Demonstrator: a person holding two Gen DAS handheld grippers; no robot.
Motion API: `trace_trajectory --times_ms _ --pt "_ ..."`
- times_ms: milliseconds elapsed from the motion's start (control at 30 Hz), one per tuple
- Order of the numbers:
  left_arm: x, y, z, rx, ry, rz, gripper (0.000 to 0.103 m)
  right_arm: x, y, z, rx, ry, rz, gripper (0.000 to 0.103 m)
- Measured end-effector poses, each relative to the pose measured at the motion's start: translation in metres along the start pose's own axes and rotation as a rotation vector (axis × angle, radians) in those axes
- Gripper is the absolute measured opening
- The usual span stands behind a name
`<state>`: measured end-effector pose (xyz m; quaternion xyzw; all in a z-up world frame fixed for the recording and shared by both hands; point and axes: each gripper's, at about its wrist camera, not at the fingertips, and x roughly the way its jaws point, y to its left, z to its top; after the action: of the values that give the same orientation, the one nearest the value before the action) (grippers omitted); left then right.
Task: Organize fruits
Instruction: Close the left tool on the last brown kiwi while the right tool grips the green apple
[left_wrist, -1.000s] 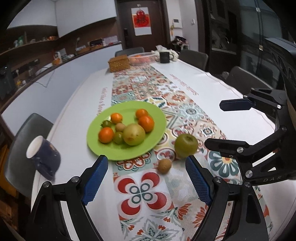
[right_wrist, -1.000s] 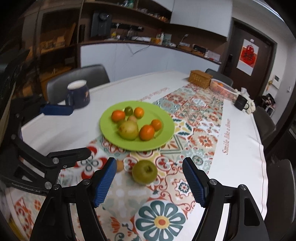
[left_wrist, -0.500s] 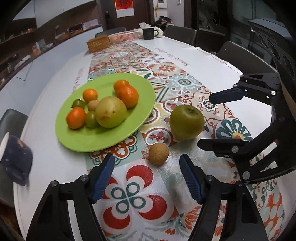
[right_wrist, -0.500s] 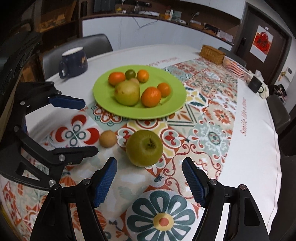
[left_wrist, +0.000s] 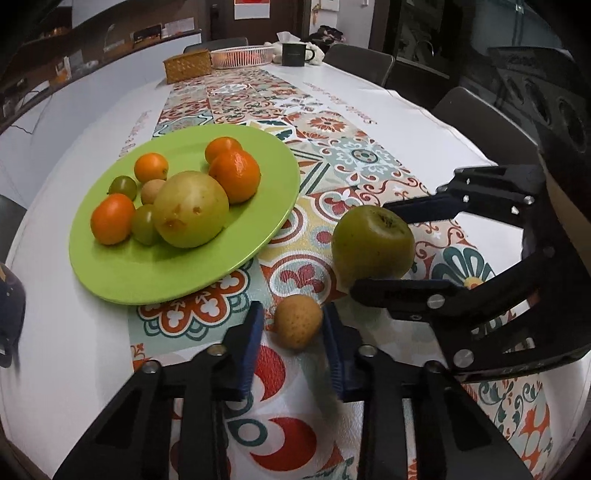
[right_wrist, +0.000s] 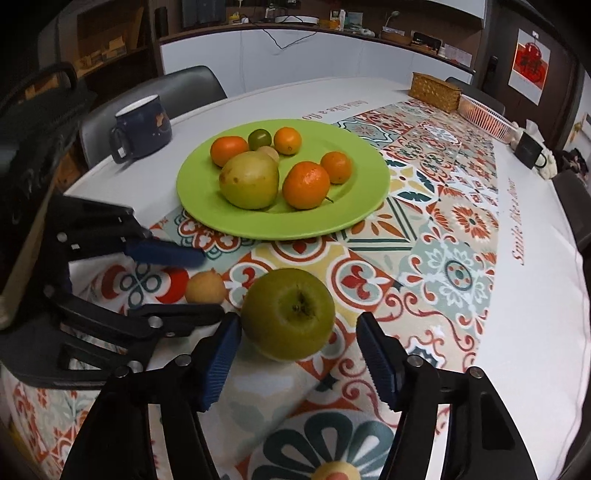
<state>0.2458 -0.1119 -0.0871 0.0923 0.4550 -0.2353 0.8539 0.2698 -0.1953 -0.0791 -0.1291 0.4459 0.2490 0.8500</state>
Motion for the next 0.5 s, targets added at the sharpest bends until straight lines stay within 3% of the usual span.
trace_trajectory --times_ms 233,500 --pt "-0.004 0.003 -0.002 -0.054 -0.002 -0.01 0.026 0.006 -0.004 -0.001 0.058 0.001 0.043 0.05" --pt "-0.032 0.002 -0.005 -0.102 -0.056 0.022 0.026 -0.001 -0.002 -0.007 0.118 -0.024 0.018 0.05"
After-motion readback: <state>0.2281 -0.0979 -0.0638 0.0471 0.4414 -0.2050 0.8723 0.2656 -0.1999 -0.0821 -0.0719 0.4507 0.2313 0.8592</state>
